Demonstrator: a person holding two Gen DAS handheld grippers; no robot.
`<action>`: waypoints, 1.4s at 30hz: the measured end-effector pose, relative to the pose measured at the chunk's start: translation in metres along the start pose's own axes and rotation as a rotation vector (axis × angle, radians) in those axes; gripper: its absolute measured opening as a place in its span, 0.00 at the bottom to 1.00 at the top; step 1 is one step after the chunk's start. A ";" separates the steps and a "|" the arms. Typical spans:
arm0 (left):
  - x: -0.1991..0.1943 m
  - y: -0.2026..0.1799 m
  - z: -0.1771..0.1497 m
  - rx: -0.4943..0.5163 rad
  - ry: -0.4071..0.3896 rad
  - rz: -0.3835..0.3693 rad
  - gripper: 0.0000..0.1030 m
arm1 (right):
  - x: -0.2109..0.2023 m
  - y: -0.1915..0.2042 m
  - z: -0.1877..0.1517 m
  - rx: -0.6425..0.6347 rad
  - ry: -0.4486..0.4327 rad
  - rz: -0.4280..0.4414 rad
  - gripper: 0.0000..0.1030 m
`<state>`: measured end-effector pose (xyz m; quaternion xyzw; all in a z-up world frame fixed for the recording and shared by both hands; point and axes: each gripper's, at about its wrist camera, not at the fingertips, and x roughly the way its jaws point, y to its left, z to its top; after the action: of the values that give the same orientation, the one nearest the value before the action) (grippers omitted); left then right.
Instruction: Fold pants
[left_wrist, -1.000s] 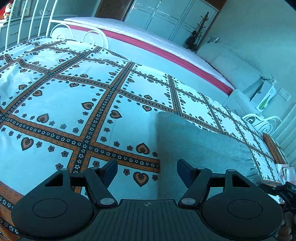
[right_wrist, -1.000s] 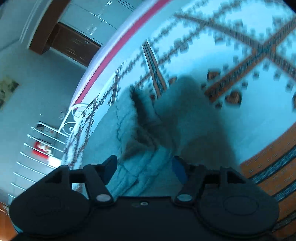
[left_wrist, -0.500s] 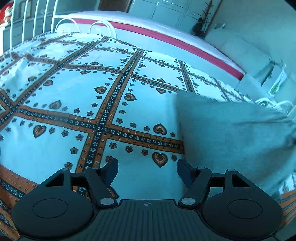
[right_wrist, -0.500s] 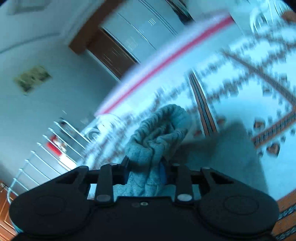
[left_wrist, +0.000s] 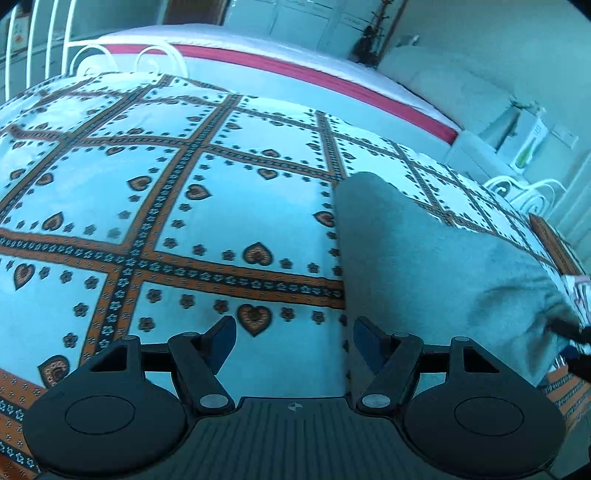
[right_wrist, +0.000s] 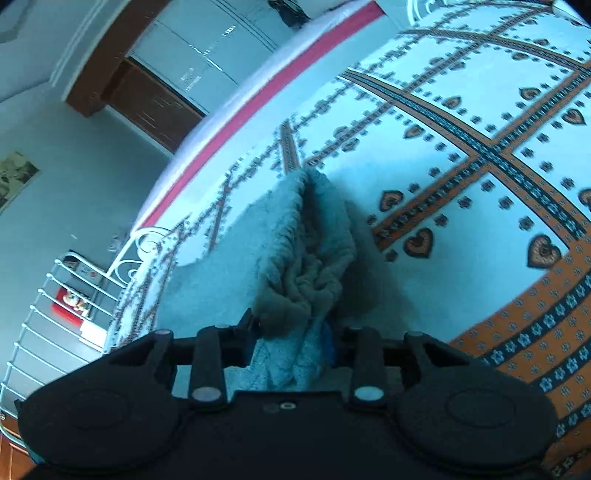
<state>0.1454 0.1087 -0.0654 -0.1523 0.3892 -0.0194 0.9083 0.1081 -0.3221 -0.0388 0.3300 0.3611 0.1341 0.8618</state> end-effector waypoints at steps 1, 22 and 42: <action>-0.001 -0.001 0.000 0.003 0.002 -0.001 0.69 | 0.000 0.000 0.001 0.005 -0.010 0.023 0.25; 0.009 -0.030 0.025 0.134 -0.064 0.010 0.71 | -0.023 0.025 0.032 -0.249 -0.146 -0.117 0.39; 0.079 -0.042 0.043 0.112 0.058 -0.018 0.98 | 0.066 0.033 0.031 -0.477 0.068 -0.228 0.26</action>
<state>0.2347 0.0673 -0.0810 -0.1040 0.4124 -0.0538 0.9034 0.1773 -0.2810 -0.0358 0.0699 0.3829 0.1283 0.9122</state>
